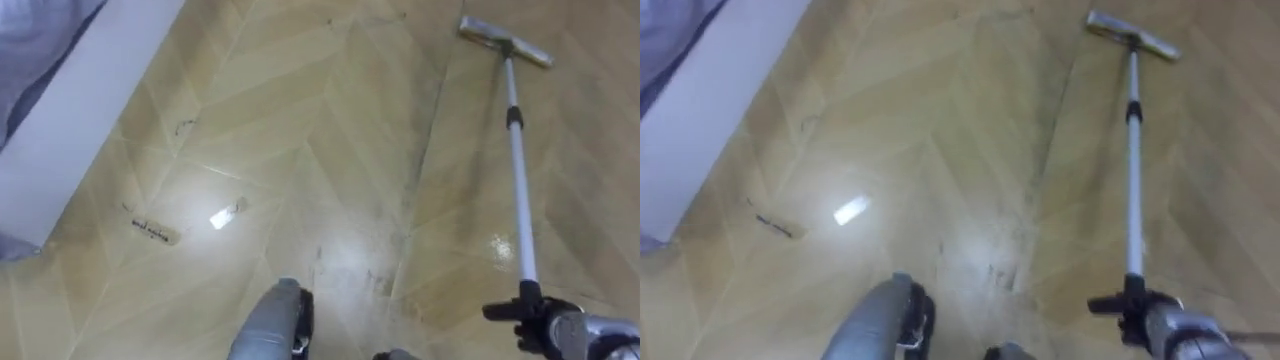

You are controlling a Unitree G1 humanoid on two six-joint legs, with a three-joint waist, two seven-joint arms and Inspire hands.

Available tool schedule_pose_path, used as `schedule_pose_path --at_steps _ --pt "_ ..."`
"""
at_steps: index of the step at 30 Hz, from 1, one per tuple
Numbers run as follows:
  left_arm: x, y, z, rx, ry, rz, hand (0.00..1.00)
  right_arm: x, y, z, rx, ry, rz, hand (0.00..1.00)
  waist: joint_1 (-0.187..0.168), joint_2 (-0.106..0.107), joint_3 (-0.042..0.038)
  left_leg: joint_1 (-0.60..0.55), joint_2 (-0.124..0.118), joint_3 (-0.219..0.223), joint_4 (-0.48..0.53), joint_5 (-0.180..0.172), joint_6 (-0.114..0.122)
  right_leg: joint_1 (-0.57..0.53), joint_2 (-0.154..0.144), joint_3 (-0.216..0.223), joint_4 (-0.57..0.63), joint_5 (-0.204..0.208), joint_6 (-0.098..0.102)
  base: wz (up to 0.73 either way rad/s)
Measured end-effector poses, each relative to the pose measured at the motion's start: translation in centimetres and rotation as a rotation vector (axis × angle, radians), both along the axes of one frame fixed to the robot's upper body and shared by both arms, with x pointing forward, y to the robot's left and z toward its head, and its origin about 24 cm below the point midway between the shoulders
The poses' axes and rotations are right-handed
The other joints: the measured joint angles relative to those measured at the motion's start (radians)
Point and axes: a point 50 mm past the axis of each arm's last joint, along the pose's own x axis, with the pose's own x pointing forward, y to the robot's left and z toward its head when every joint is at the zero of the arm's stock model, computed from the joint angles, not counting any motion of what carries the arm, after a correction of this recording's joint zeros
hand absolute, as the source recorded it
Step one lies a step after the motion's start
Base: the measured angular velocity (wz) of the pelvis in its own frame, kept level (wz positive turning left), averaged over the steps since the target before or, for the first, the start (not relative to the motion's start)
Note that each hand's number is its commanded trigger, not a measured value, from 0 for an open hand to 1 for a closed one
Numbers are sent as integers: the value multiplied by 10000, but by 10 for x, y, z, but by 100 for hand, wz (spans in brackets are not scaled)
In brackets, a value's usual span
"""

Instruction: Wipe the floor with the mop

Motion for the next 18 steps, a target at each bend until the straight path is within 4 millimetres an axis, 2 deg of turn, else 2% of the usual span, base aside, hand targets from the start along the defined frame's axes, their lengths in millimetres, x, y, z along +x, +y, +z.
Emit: schedule_pose_path --at_steps 1,2,3,4,5,6,7,9,11,12,13,14,15,16,17,18 --pt "8 -2 0 -71 -124 -89 0 -24 -3 -6 -44 599 -238 100 -63 115 -3 223 -141 205 10 -263 240 54 -205 70 380 46 141 35" --pt "13 -4 0 -127 -316 -151 0 -48 -6 -11 -126 1279 -390 100 -145 263 -19 542 -366 254 44 -544 359 -45 -407 211 1033 359 463 28" --pt "14 -5 0 -127 -359 -222 0 -60 -7 -13 -198 1638 -403 100 -220 354 -75 689 -413 312 58 -711 429 -114 -472 279 1399 632 529 5" --pt "15 -8 0 -133 -410 -373 0 -85 -11 -15 -364 2293 -420 100 -280 615 -186 947 -436 309 123 -1041 495 -332 -447 394 2128 1338 569 -13" --pt "16 -9 0 -156 -465 -405 0 -107 -10 -18 -491 2865 -474 100 -359 815 -226 1231 -462 249 136 -1303 529 -629 -428 559 2879 2081 527 -20" --pt "17 -9 0 -133 -492 -448 0 -117 -9 -19 -482 3096 -510 100 -426 877 -256 1332 -510 183 114 -1395 552 -809 -399 712 3140 2194 511 -20" --pt "19 -9 1 -9 -570 -702 0 -130 -3 -22 -429 3393 -541 100 -565 979 -226 1536 -558 125 34 -1518 572 -1259 -333 898 3352 2157 510 -12" --pt "21 -9 2 46 -619 -839 0 -140 8 -27 -245 3628 -569 100 -870 1046 -218 1738 -560 84 -174 -1591 543 -2044 -251 919 2890 2049 557 -15" --pt "20 -11 1 -7 -602 -859 0 -145 21 -32 43 3764 -633 100 -1028 1027 -203 2004 -570 -61 -467 -1640 449 -2526 -143 872 1389 2061 534 -29" --pt "17 -14 0 -92 -495 -808 0 -145 25 -34 201 3851 -690 100 -1028 1010 -188 2253 -567 -218 -628 -1705 346 -2633 63 877 151 2151 409 -37" --pt "12 -17 -2 -161 -332 -741 0 -144 29 -35 311 3943 -651 100 -1031 995 -182 2540 -568 -428 -756 -1823 235 -2556 163 817 -959 2438 205 -30" --pt "10 -17 -2 -163 -233 -717 0 -140 31 -35 368 3899 -592 100 -1031 963 -151 2724 -562 -476 -792 -1899 176 -2481 218 718 -1368 2556 144 -5" --pt "6 -17 -3 -145 26 -652 0 -140 33 -36 462 4071 -595 100 -1038 914 -128 3063 -540 -610 -742 -2150 37 -2212 220 468 -1652 2834 -37 19" --pt "3 -16 -3 -151 217 -599 0 -134 31 -35 412 4061 -663 100 -1030 865 -103 3270 -506 -725 -504 -2381 -158 -1969 116 269 -1409 2804 -77 24" --pt "3 -15 -3 -174 253 -467 0 -127 29 -34 344 3976 -636 100 -1022 831 -98 3239 -486 -730 -230 -2446 -281 -1928 44 164 -1219 2754 -108 20" --pt "2 -13 -3 -206 221 -126 0 -107 21 -30 146 3626 -532 100 -974 788 -62 2871 -319 -626 947 -2368 -464 -1925 73 85 -751 2474 -187 0"
